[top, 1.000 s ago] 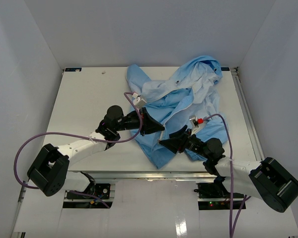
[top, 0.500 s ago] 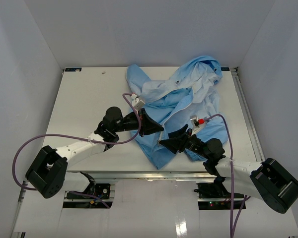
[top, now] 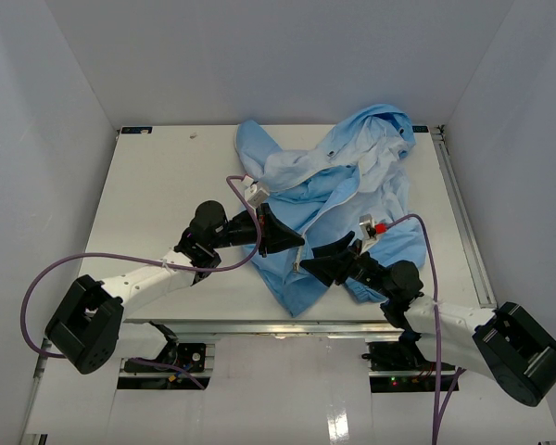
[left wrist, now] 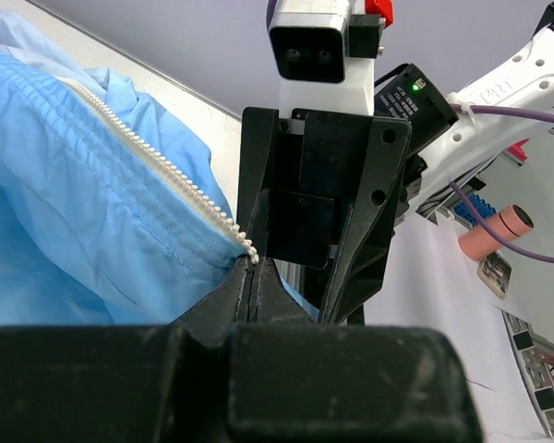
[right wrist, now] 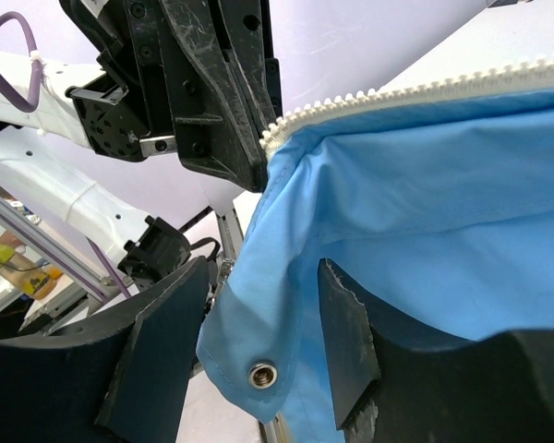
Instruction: Zip up the jacket
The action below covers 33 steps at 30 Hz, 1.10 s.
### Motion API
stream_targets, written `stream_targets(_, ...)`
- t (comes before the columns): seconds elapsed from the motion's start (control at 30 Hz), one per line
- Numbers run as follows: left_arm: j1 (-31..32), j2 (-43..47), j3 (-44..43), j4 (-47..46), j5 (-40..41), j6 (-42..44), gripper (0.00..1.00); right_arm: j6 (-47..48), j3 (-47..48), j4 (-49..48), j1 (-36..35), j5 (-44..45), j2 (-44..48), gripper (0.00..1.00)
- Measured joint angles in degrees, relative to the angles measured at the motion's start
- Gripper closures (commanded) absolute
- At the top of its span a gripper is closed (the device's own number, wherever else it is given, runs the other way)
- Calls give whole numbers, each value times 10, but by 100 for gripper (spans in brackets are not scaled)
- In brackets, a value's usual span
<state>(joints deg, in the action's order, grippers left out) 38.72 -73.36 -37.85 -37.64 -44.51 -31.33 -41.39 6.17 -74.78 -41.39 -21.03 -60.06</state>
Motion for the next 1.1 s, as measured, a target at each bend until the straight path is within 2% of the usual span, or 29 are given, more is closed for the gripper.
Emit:
stream_targets(0.43,0,0,0,-1,0,-2,100,0,0,1,0,-11,-31,51)
stream_targets(0.6,0,0,0,-1,0,-2,100,0,1,0,0,-13,-36,73)
stream_targets(0.63,0,0,0,-1,0,-2,100,-1,1,0,0,-14,-38,84)
stream_targets(0.7,0,0,0,0,1,-1,100,0,1,0,0,-15,-40,91)
stream_targets(0.87,0,0,0,1,1,0,99,0,1,-1,-1,-16,-41,92)
stream_targets(0.93,0,0,0,3,2,0,86,0,1,-1,-1,-16,-41,92)
stream_targets(1.0,0,0,0,4,3,1,67,1,1,0,-1,-17,-41,92)
stream_targets(1.1,0,0,0,9,7,5,49,4,1,0,-1,-22,-41,92)
